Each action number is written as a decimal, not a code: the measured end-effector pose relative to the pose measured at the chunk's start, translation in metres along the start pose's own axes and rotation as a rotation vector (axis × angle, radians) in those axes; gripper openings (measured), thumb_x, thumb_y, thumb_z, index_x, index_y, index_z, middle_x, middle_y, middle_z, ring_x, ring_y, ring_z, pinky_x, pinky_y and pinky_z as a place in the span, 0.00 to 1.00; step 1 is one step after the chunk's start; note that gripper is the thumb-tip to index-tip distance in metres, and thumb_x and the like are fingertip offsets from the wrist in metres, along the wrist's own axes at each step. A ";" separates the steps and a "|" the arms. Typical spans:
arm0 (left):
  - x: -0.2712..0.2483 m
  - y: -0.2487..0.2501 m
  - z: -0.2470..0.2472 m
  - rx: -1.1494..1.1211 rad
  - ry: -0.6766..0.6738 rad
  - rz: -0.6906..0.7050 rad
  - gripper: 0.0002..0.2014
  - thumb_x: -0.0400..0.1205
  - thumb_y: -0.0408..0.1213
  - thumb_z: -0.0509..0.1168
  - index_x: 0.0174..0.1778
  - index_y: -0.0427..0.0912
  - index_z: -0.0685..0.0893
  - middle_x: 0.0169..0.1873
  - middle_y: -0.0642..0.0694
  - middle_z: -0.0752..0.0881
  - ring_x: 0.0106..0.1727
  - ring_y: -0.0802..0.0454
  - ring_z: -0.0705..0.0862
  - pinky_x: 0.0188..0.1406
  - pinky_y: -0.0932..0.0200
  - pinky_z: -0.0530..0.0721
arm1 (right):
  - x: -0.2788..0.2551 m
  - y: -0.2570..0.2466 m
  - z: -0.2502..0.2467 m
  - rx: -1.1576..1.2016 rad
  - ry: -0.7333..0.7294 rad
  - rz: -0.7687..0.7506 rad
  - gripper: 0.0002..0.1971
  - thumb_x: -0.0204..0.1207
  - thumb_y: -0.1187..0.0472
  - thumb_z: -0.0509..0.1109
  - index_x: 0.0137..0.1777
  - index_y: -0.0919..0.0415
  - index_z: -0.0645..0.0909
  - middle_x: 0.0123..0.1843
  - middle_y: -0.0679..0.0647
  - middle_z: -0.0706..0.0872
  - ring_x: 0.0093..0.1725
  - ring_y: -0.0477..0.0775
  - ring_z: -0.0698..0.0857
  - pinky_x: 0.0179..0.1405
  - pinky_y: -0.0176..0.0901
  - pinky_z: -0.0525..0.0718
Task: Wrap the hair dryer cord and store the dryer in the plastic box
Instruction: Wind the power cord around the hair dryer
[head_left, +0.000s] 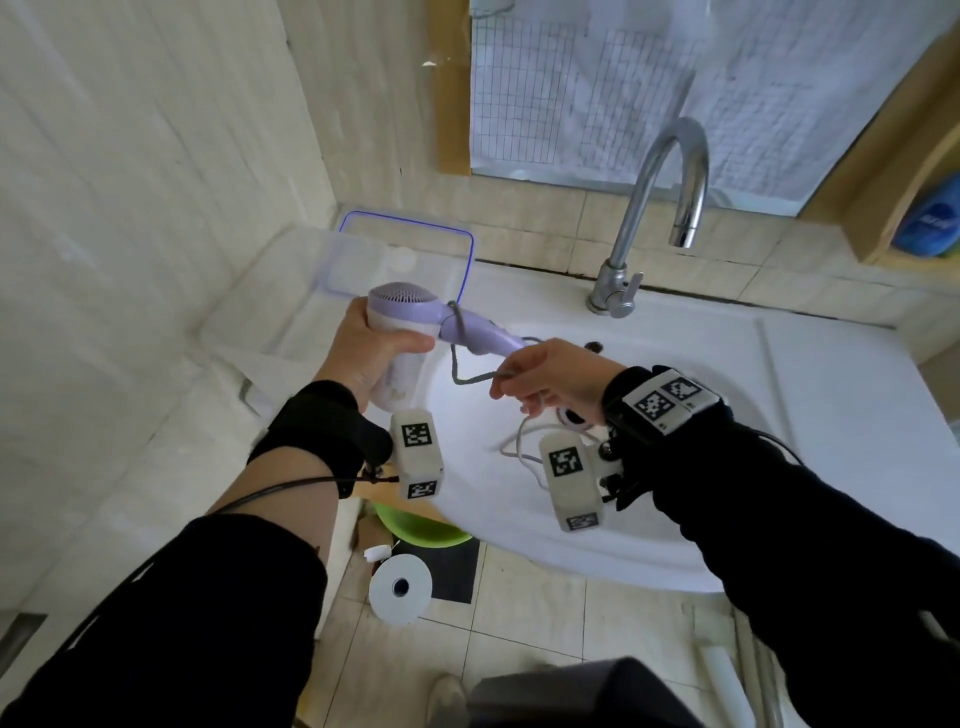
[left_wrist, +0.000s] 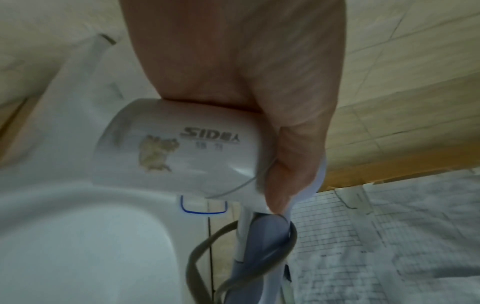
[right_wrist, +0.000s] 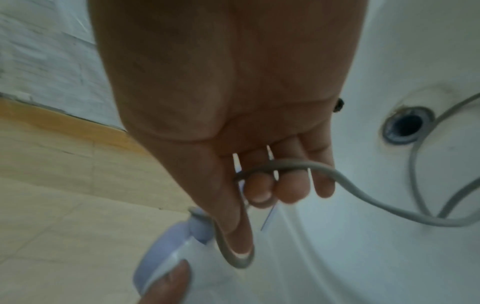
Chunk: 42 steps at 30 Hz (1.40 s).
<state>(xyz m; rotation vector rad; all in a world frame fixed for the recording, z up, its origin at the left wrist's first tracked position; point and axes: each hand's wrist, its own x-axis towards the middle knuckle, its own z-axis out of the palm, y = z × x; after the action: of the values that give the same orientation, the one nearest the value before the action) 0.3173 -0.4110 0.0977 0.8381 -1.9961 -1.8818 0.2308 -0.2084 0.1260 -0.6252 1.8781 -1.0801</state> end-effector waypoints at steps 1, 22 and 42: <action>-0.003 -0.001 0.002 -0.008 -0.003 -0.014 0.43 0.49 0.42 0.78 0.63 0.39 0.79 0.53 0.38 0.88 0.52 0.37 0.87 0.50 0.41 0.85 | 0.001 -0.002 -0.004 -0.002 0.040 -0.009 0.09 0.70 0.72 0.69 0.33 0.60 0.85 0.33 0.61 0.76 0.23 0.50 0.73 0.38 0.45 0.77; -0.019 -0.003 -0.020 -0.318 -0.408 -0.113 0.25 0.55 0.35 0.70 0.50 0.43 0.87 0.40 0.41 0.88 0.43 0.43 0.84 0.44 0.51 0.82 | -0.004 -0.011 -0.056 -0.090 0.051 0.086 0.09 0.69 0.58 0.74 0.35 0.64 0.83 0.21 0.52 0.77 0.22 0.49 0.71 0.30 0.41 0.75; -0.019 0.003 0.020 -0.419 -0.202 0.051 0.28 0.68 0.39 0.70 0.64 0.33 0.80 0.60 0.27 0.84 0.60 0.36 0.83 0.62 0.41 0.78 | -0.005 0.038 0.018 -0.520 0.089 0.065 0.09 0.76 0.58 0.64 0.44 0.61 0.82 0.26 0.47 0.74 0.25 0.42 0.75 0.27 0.29 0.74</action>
<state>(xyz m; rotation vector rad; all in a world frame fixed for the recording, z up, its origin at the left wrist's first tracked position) 0.3205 -0.3838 0.1019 0.4929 -1.6080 -2.3142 0.2488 -0.1934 0.0903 -0.8071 2.2600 -0.5785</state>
